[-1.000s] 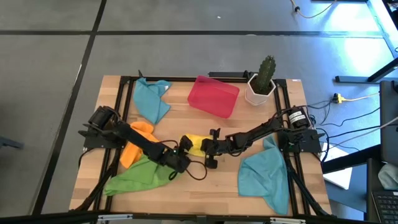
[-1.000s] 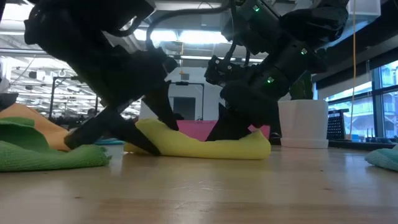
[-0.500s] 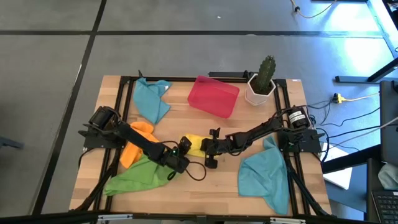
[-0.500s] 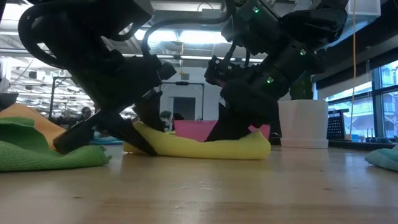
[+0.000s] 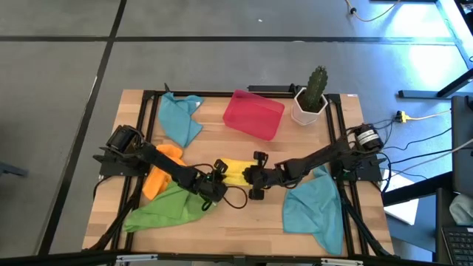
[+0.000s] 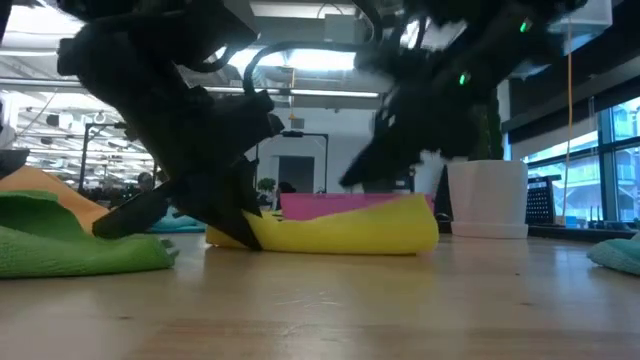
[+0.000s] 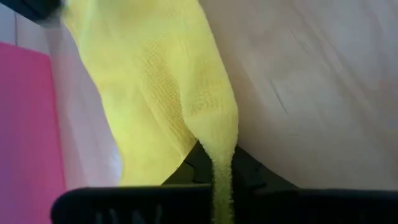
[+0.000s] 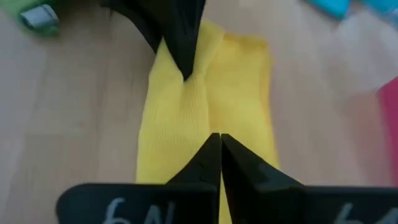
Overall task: Roll microfiber towels into tight, uniform cylinder then place into a basket
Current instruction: Roll the yellow towel
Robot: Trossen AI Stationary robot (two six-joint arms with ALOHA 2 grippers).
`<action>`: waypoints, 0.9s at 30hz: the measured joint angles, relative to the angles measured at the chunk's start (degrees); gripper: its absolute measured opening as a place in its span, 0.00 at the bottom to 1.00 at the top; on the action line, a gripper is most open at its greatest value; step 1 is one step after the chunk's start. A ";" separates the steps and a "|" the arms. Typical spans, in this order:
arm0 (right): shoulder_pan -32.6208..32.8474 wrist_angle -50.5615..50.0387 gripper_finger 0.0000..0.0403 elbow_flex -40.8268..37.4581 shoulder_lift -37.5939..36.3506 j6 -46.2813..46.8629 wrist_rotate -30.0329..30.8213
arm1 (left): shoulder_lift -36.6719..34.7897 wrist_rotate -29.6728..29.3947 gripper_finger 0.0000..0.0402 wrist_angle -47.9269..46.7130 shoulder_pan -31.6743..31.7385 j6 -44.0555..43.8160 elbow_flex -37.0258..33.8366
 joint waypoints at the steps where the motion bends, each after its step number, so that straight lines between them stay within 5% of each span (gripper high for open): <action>1: 0.69 -0.52 0.07 0.02 -0.87 -0.71 0.63 | -0.04 0.68 0.01 0.02 0.33 -0.69 0.01; 9: 6.05 -2.18 0.37 0.12 -2.08 -2.16 0.84 | -2.31 9.39 0.00 -0.71 3.34 -6.51 -0.10; 15: 9.04 -4.22 0.59 0.12 0.96 -4.19 2.38 | -5.62 22.84 0.00 -1.10 5.86 -8.90 -0.31; 27: 10.62 -3.83 0.64 0.35 7.98 -6.50 7.78 | -5.81 25.31 0.00 0.24 7.45 -10.39 -1.19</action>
